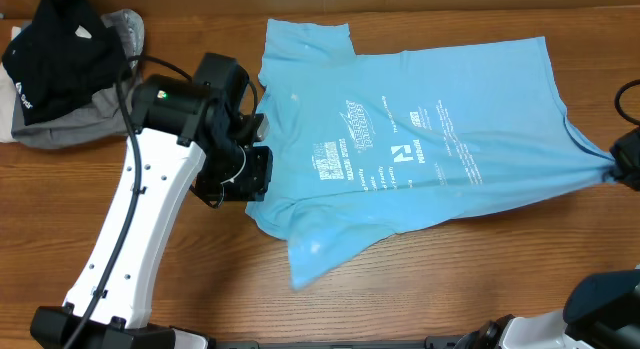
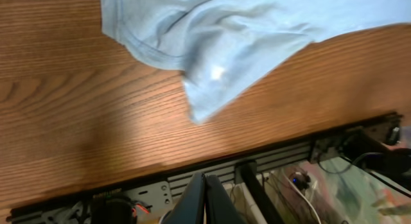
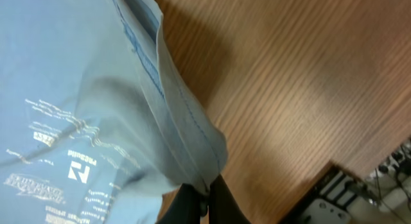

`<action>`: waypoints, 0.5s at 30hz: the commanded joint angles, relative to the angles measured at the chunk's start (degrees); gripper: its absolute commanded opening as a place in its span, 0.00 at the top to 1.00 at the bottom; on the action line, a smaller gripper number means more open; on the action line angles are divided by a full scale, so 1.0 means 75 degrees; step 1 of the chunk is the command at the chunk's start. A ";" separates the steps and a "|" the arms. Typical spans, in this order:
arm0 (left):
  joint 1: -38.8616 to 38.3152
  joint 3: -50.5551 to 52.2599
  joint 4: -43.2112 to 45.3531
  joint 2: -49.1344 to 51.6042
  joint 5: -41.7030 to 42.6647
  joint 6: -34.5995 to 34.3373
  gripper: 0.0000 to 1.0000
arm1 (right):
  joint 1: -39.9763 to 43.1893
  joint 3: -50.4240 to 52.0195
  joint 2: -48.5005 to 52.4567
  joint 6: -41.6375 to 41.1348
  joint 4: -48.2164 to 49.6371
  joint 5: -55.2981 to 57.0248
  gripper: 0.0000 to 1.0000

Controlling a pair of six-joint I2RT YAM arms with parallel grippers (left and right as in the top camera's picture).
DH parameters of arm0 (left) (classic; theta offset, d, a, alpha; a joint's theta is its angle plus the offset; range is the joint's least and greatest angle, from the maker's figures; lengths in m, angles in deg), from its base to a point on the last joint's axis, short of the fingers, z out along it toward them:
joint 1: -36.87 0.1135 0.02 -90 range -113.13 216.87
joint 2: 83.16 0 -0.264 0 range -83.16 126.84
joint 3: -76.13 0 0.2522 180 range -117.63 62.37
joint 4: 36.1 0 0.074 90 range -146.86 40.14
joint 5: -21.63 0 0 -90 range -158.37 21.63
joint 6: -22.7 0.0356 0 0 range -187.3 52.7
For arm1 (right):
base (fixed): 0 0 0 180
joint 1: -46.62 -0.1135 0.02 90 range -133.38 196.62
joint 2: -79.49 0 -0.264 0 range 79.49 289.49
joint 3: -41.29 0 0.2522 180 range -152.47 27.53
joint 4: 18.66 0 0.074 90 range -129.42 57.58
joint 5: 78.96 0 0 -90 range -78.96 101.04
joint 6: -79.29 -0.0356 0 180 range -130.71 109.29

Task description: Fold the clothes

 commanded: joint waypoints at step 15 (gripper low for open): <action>-0.0460 0.2926 0.2119 -0.0154 0.0787 0.0213 0.45 | 0.0006 0.1072 -0.0140 -0.0137 0.0933 0.0201 0.96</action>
